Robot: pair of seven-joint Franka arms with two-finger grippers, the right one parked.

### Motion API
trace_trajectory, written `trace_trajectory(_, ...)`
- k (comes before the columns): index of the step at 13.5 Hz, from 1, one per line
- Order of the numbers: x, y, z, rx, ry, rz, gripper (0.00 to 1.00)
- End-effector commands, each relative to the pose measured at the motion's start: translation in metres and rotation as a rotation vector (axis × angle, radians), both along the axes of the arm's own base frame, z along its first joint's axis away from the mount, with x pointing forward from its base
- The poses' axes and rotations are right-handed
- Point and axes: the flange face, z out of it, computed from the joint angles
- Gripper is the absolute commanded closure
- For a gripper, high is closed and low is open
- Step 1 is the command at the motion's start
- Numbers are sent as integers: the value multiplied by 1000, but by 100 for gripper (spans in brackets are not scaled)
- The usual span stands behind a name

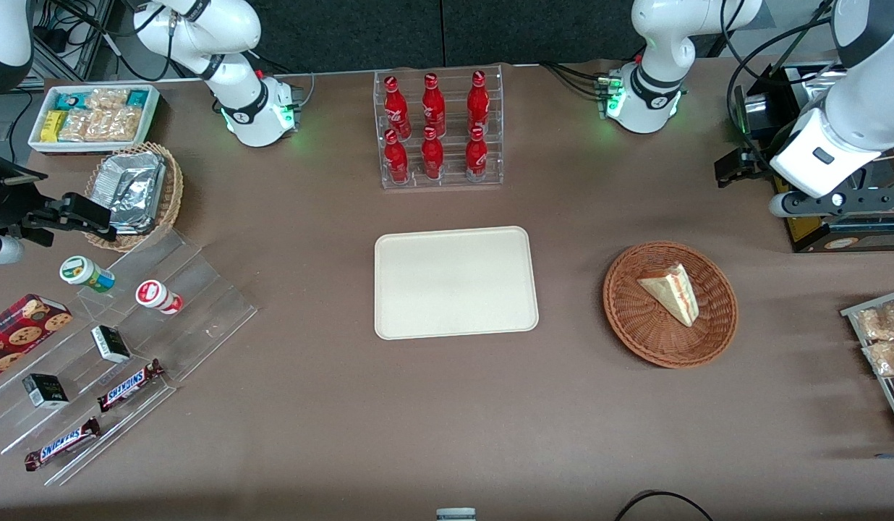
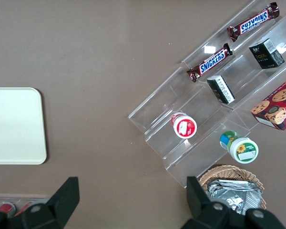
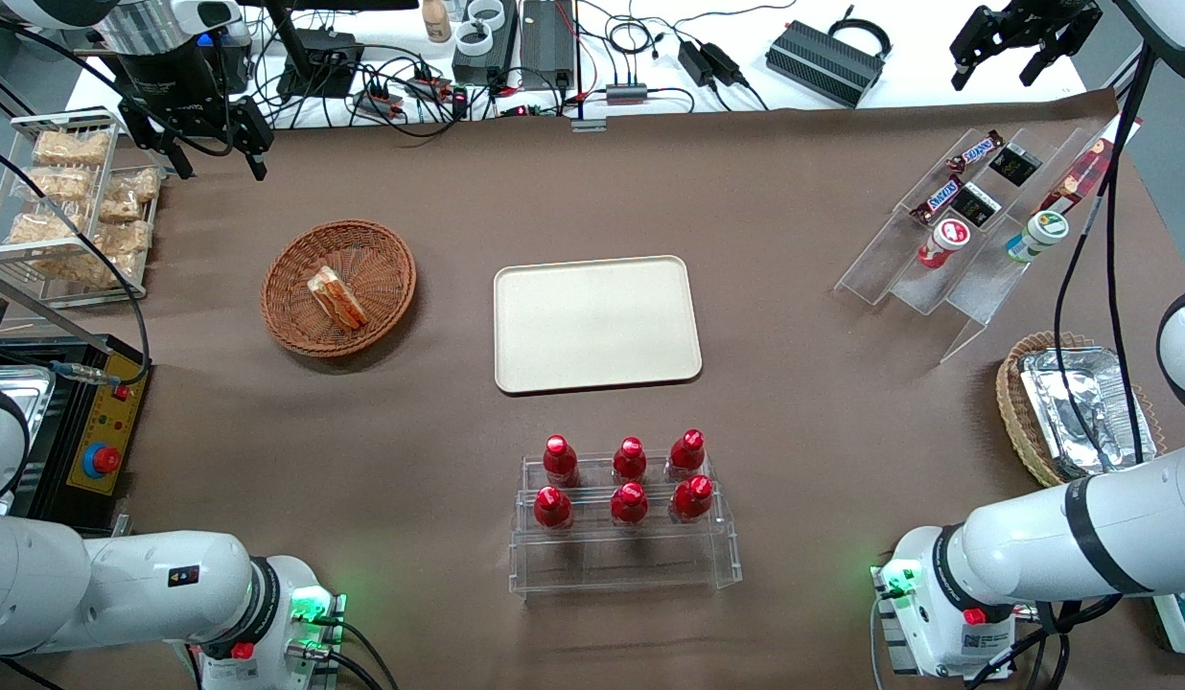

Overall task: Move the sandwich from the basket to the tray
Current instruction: 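Lower the open left gripper over the wrapped sandwich in the wicker basket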

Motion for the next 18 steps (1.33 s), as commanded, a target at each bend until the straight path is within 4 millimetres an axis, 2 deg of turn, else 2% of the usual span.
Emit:
trace_trajectory(1,-5,4,8,10,-5,-17,0)
trace_trajectory(3,-3,5,5,9,-8,-13,0)
trace_trajectory(4,-2,6,-4,12,-3,-15,0)
trace_trajectory(8,3,31,-68,16,17,28,0)
trace_trajectory(10,8,34,-103,19,-29,51,0)
trace_trajectory(13,11,34,-156,31,-111,192,0)
trace_trajectory(16,15,30,-191,42,-198,408,0)
trace_trajectory(18,20,27,-204,40,-225,492,0)
